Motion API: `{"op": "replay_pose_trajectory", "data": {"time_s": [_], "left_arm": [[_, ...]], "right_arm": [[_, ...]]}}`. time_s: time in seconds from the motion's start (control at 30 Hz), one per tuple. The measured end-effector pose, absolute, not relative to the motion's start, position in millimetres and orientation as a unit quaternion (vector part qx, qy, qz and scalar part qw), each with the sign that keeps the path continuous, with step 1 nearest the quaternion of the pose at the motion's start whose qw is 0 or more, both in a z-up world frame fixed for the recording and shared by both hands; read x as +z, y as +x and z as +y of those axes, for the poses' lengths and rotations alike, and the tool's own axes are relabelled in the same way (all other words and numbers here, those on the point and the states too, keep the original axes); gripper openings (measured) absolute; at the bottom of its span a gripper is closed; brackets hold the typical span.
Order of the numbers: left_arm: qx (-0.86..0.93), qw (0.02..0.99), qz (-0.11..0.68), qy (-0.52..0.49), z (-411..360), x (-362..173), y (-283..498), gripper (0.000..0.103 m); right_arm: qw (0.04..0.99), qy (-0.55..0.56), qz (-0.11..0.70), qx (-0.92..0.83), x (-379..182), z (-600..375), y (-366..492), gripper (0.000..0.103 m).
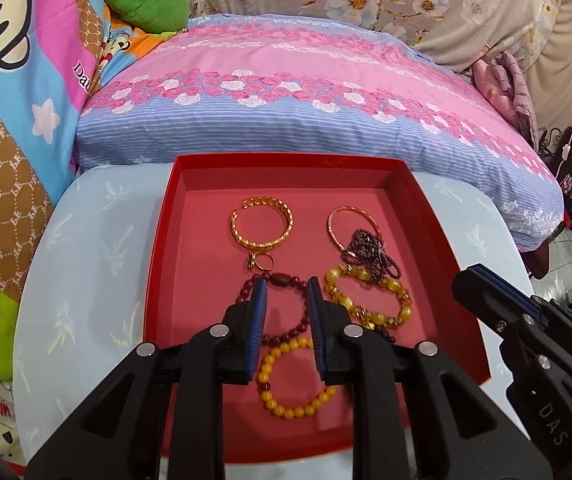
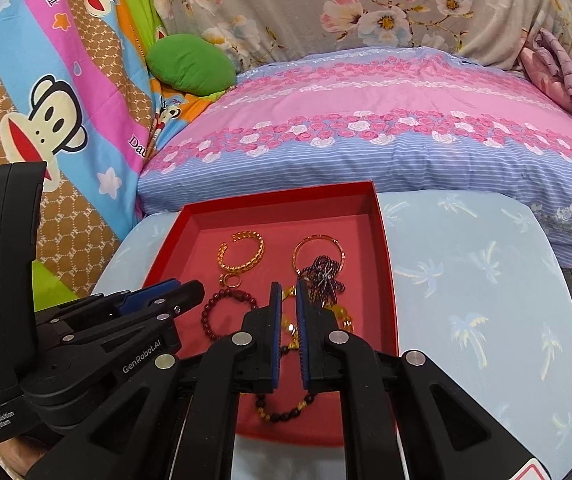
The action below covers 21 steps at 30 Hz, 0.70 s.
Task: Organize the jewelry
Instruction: 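Withdraw both tools from the box toward the gold hoop earrings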
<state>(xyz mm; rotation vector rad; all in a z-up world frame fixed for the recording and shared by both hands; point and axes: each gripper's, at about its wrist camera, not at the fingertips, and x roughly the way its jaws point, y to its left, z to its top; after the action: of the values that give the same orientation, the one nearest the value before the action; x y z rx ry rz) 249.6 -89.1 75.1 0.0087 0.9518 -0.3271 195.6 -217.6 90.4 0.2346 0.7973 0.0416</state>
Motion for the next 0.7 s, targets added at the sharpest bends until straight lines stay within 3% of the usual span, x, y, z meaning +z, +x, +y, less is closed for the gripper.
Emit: {"op": "replay_pose_trajectory", "data": {"time_s": [0.37, 0.7], "left_arm": [[-0.16, 0.881, 0.445, 0.0, -65, 91, 188, 0.021], [-0.158, 0.879, 0.449, -0.011, -38, 84, 134, 0.021]], "right_arm": [[0.916, 0.099, 0.388, 0.02, 96, -204, 129, 0.009], [0.896, 0.111, 0.43, 0.012, 58, -200, 78, 0.015]]}}
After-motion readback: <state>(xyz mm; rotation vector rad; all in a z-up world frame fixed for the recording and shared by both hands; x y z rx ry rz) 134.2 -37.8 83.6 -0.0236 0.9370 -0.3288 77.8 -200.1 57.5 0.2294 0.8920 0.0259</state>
